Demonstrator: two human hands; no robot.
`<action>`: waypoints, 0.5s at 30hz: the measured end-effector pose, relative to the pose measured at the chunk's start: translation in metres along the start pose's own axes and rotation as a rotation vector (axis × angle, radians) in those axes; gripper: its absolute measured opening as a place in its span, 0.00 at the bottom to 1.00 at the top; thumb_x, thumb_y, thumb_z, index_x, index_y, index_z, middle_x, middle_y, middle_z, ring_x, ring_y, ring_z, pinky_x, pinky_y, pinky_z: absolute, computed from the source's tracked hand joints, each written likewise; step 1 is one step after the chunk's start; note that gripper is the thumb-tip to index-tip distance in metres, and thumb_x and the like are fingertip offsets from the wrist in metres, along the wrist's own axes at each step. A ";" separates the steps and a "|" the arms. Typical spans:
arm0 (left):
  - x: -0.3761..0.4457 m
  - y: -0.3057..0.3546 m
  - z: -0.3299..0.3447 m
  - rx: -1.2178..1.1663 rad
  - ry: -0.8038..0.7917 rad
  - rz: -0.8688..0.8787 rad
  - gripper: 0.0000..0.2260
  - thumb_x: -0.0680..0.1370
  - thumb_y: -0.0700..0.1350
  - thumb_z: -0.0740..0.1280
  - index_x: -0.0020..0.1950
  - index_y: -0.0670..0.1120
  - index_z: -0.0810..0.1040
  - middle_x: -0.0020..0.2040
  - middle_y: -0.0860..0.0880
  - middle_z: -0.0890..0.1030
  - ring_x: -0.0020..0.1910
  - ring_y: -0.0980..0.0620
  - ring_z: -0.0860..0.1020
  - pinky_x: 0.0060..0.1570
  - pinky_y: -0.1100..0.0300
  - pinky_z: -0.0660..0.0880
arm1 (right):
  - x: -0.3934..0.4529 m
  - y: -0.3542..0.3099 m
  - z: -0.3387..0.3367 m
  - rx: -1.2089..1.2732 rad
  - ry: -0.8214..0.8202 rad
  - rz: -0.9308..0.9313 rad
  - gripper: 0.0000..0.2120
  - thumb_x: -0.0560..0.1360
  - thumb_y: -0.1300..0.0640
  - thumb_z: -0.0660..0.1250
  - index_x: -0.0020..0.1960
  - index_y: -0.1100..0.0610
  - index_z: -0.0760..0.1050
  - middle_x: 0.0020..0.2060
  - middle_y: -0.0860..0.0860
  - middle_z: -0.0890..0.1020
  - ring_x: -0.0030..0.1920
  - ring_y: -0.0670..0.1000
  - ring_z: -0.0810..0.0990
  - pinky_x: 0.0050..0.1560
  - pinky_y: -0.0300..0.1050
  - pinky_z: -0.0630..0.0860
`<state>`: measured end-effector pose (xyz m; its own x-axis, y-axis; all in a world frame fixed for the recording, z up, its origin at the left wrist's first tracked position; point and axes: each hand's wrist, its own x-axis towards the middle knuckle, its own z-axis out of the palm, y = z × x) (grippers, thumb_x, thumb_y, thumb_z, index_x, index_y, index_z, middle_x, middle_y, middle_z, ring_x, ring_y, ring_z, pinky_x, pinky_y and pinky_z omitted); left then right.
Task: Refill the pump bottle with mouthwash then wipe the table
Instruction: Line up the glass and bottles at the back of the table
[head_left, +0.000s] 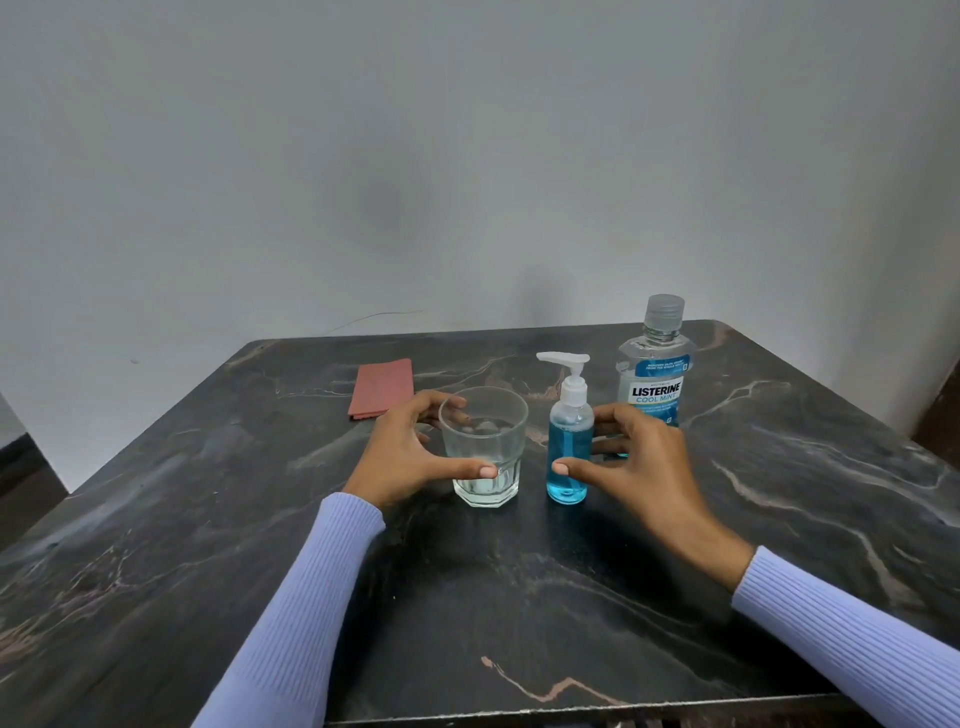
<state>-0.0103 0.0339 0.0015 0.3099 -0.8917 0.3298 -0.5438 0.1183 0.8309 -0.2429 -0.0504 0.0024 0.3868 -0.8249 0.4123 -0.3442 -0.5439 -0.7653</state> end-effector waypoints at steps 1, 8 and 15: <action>0.000 0.000 0.000 0.001 0.003 -0.003 0.36 0.50 0.61 0.80 0.57 0.55 0.77 0.51 0.55 0.83 0.55 0.58 0.78 0.52 0.62 0.73 | 0.002 0.000 0.002 -0.011 -0.005 -0.004 0.26 0.59 0.51 0.80 0.54 0.55 0.76 0.45 0.46 0.81 0.45 0.45 0.81 0.46 0.42 0.81; 0.019 0.000 -0.006 0.029 -0.006 -0.042 0.37 0.52 0.55 0.82 0.58 0.51 0.73 0.50 0.56 0.83 0.52 0.63 0.78 0.47 0.70 0.71 | 0.030 0.003 0.022 -0.048 0.016 -0.017 0.25 0.62 0.51 0.79 0.55 0.57 0.76 0.49 0.51 0.83 0.46 0.47 0.81 0.45 0.39 0.80; 0.062 -0.016 -0.015 0.013 0.051 -0.141 0.40 0.47 0.60 0.80 0.54 0.51 0.71 0.51 0.55 0.81 0.49 0.58 0.79 0.42 0.68 0.74 | 0.077 0.011 0.057 -0.090 0.094 0.006 0.24 0.64 0.50 0.78 0.55 0.58 0.76 0.52 0.53 0.83 0.49 0.50 0.81 0.51 0.47 0.80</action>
<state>0.0294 -0.0163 0.0157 0.4235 -0.8755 0.2328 -0.5016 -0.0127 0.8650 -0.1681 -0.1110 -0.0022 0.3044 -0.8367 0.4553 -0.4234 -0.5470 -0.7222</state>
